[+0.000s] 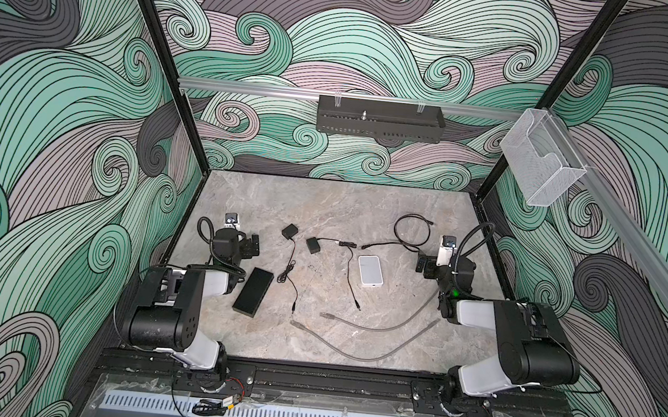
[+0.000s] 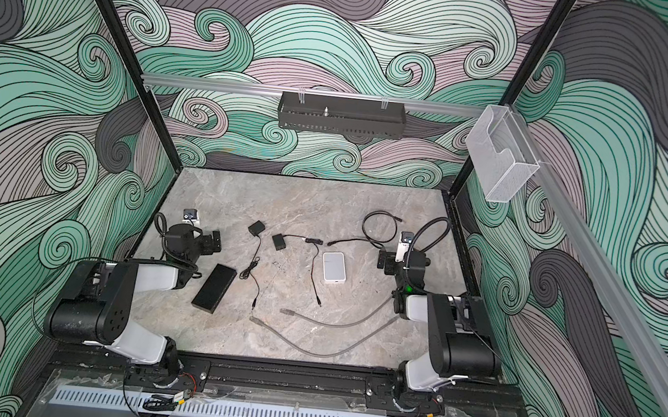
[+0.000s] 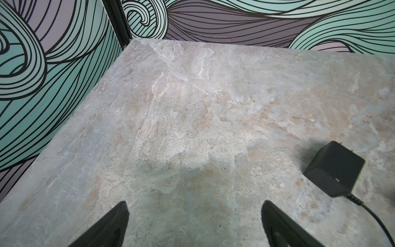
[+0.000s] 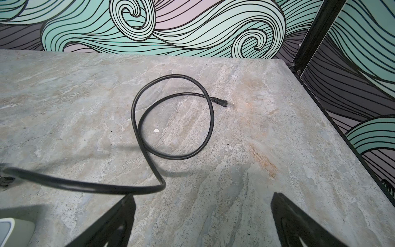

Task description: Insert the plug into the switch port

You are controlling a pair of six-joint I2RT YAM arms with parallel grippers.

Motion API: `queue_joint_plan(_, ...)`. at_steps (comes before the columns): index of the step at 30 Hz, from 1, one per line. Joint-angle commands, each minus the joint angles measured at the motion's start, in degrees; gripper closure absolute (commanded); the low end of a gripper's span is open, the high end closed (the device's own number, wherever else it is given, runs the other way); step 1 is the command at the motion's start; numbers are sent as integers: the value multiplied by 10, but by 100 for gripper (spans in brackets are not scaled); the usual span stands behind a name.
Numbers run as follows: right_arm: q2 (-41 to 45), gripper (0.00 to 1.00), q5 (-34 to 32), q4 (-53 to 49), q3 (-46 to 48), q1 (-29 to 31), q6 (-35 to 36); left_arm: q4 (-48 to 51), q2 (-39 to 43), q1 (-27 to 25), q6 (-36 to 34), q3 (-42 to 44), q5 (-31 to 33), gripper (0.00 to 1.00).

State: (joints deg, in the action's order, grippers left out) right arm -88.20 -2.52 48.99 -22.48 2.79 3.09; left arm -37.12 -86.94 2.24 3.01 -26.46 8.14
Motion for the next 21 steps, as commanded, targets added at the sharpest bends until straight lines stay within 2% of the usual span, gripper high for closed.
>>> queue_joint_plan(1, 2, 1, 1, 14, 5, 4, 9, -6, -4, 4, -4, -6, -8, 1)
queue_joint_plan(6, 3, 1, 15, 11, 3, -2, 5, -1, -5, 4, 0, -9, -7, 1)
queue_joint_plan(11, -1, 1, 83, -4, -9, -36, -14, -2, -6, 4, 1, -10, -7, 1)
queue_joint_plan(13, 7, 1, 72, 18, -1, -37, -21, -1, -7, 7, 2, -10, -9, 1)
queue_joint_plan(14, 41, 1, 69, -10, 2, -37, -23, -1, -6, 6, 2, -10, -9, 1)
queue_joint_plan(15, 95, 1, 52, -97, -9, -32, -41, -2, -4, 6, 1, -9, -9, 1)
queue_joint_plan(17, 194, 1, -97, -353, -83, -23, -197, -32, 10, -2, -6, 8, 18, 1)
queue_joint_plan(18, 232, 1, -111, -463, -125, -26, -258, -39, 29, -15, -10, 14, 66, 1)
queue_joint_plan(20, 283, 1, -50, -527, -153, -27, -267, 24, 117, -51, -27, 11, 126, 1)
queue_joint_plan(21, 310, 1, -22, -538, -152, -27, -282, 96, 177, -76, 5, -2, 168, 2)
